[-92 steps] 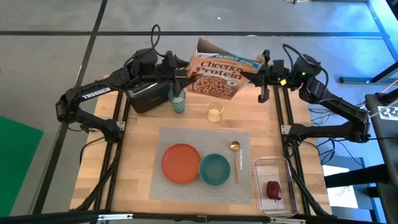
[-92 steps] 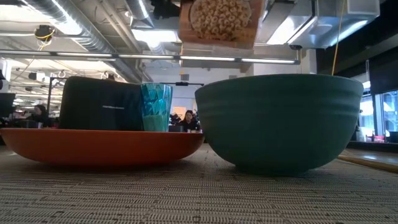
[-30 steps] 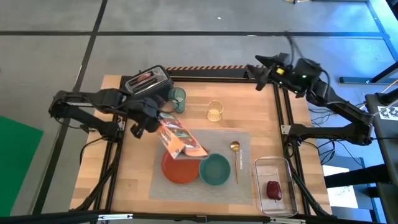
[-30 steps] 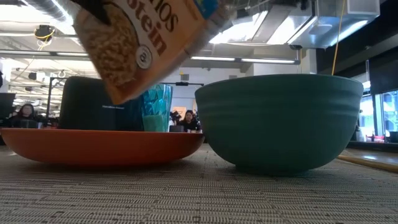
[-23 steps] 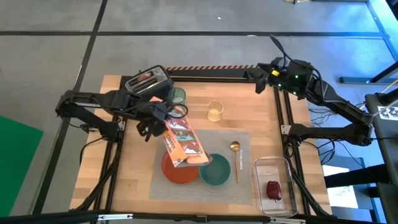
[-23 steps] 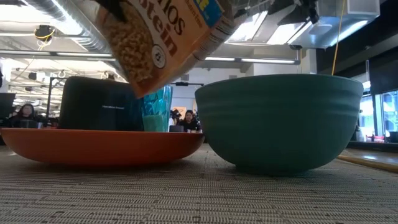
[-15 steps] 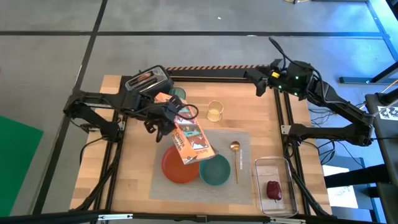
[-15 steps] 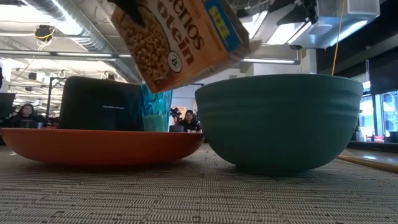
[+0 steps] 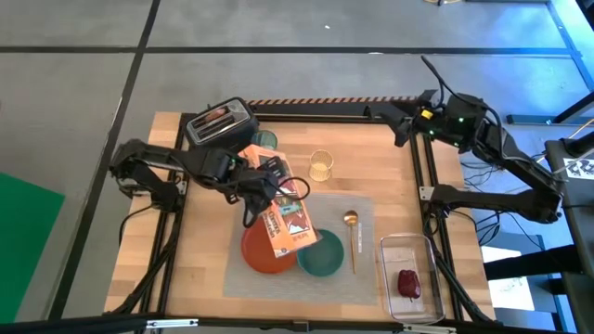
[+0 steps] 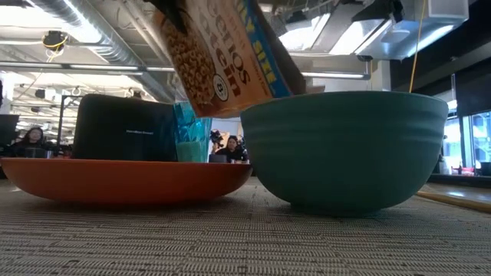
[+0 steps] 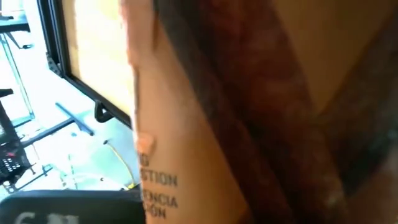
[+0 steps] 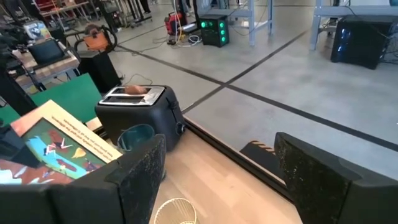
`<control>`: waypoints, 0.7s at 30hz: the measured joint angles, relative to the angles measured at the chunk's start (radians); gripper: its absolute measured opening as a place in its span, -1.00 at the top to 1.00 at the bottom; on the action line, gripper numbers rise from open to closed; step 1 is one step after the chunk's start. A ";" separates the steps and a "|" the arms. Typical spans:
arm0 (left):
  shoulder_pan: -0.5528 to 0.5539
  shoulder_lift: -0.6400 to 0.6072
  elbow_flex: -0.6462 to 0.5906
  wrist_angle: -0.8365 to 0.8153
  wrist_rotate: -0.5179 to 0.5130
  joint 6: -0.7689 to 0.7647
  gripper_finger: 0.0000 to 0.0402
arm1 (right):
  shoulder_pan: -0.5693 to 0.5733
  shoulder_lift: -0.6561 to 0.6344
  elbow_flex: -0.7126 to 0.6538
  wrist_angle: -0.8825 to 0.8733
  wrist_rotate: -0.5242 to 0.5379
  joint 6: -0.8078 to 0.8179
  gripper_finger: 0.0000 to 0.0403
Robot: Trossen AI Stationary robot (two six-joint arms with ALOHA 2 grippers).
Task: Arrange a breakfast setting
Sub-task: Pour the cereal into the green bowl
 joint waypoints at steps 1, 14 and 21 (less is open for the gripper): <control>-0.005 0.001 0.000 0.001 -0.008 0.001 0.43 | 0.000 -0.004 0.000 -0.005 0.000 0.006 -0.44; -0.052 0.002 0.000 0.076 -0.073 0.116 0.43 | 0.001 -0.006 0.000 -0.013 -0.057 0.020 -0.44; -0.050 0.002 0.000 0.097 -0.136 0.207 0.43 | 0.001 -0.002 0.000 -0.012 -0.073 0.023 -0.44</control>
